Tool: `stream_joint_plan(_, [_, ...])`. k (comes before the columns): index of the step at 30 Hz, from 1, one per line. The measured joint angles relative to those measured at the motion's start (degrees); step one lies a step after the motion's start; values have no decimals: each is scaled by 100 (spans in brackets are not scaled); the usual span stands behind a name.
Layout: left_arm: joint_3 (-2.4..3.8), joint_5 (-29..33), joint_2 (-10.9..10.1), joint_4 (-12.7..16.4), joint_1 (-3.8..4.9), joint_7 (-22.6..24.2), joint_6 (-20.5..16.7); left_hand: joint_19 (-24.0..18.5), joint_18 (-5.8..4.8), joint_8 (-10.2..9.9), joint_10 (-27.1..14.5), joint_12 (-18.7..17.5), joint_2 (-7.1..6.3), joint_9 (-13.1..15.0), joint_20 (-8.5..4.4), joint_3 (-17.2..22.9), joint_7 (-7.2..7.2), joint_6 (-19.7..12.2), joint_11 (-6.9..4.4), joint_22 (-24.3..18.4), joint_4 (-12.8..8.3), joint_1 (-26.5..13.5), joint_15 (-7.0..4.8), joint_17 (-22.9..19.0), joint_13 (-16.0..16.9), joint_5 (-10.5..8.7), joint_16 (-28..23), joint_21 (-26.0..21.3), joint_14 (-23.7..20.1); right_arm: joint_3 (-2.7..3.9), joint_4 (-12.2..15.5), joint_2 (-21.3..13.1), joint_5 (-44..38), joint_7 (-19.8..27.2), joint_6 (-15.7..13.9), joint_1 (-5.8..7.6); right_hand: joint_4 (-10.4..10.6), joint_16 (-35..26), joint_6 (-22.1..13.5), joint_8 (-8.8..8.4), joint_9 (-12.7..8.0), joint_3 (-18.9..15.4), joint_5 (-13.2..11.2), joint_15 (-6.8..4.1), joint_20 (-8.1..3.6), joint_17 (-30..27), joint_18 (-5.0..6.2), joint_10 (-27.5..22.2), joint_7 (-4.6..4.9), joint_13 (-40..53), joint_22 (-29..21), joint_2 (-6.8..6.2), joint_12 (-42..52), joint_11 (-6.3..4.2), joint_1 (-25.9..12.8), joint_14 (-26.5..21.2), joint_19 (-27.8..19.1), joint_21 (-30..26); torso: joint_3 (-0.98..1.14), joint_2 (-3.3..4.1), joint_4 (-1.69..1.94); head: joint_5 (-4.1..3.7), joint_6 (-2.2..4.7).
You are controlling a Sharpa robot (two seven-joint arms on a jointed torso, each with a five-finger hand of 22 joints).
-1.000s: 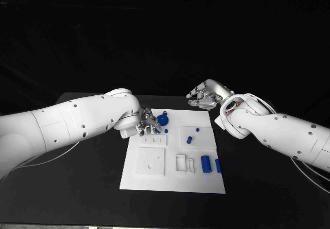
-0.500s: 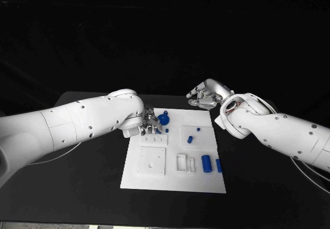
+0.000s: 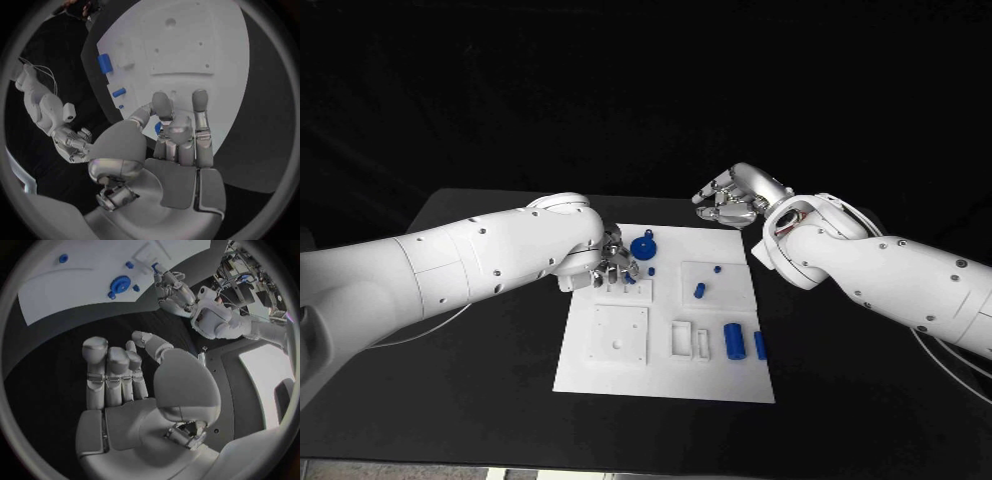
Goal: Assemble the parts on the task board
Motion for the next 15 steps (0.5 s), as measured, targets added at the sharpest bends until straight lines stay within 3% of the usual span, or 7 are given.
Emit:
stream_joint_plan(6, [0, -39, -4, -32, -65, -4, -1, 0, 0, 4, 0, 0, -18, 118, 0, 67, 0, 0, 0, 5, -8, -35, 0, -2, 0, -43, 0, 0, 0, 0, -2, 3, 1, -1, 3, -2, 0, 0, 0, 0, 0, 0, 0, 0, 0, 1, 0, 0, 0, 0, 3, 0, 0, 0, 0, 0, 0, 0, -7, 3, -2, -1, -1])
stream_joint_plan(11, [1, -64, -11, -40, -102, -6, -2, 0, 0, 9, -1, 0, -18, 118, 0, 175, 0, 0, 1, 4, 8, -35, 1, 10, 11, -338, 0, 0, 0, 0, -3, 3, 1, -2, 7, -3, 0, 0, 0, 0, 0, 0, 38, 0, 0, 6, 0, 0, 0, 0, 4, 0, 0, 0, 0, 0, 0, 0, -8, 3, -2, -2, -1])
stream_joint_plan(15, [1, -77, -23, -43, -115, -6, -2, 21, -1, 11, -1, 0, -17, 117, 21, 199, 0, 0, 1, 4, 16, -34, 2, 19, 11, -378, 0, 0, 0, 0, -4, 3, 1, -2, 9, -5, -16, 0, 0, 0, 0, 16, 38, 0, 0, 6, 0, 0, 0, 0, 4, 0, 0, 0, 0, 0, 0, 0, -8, 3, -1, -3, -4])
